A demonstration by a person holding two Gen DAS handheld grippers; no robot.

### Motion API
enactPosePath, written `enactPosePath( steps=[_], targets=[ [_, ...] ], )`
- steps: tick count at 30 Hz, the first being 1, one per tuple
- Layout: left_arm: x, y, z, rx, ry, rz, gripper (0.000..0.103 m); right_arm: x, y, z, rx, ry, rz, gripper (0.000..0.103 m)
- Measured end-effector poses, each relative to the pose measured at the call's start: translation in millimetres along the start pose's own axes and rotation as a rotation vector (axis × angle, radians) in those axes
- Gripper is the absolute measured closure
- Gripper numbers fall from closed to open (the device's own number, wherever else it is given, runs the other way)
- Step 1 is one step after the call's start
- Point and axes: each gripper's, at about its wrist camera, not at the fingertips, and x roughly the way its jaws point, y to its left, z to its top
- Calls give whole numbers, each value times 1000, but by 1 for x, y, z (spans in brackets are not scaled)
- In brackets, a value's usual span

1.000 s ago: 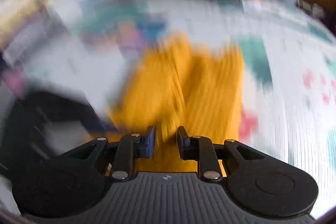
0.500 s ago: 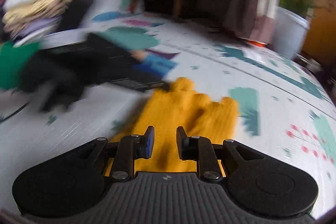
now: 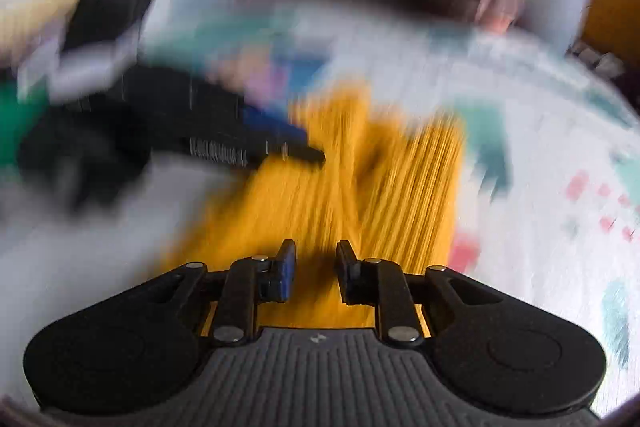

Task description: Fold clothes

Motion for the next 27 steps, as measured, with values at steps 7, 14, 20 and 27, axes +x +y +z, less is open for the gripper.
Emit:
enactPosePath(
  steps=[7,14,20,27],
  targets=[
    [-36,-19,2,-117,-60,-43,70,-20,2,16,-88,-34,0,82],
    [-58,-56,3,139,-12,-78,62,-19,6,12,-183,16,93,81],
    [-134,-110,-29,497,-19,-206,54,-85,10,-31,-592,18,240,72],
    [-157,-161,-78,901,16,-294,41,-126,34,-124,-987,97,303,63]
  ],
)
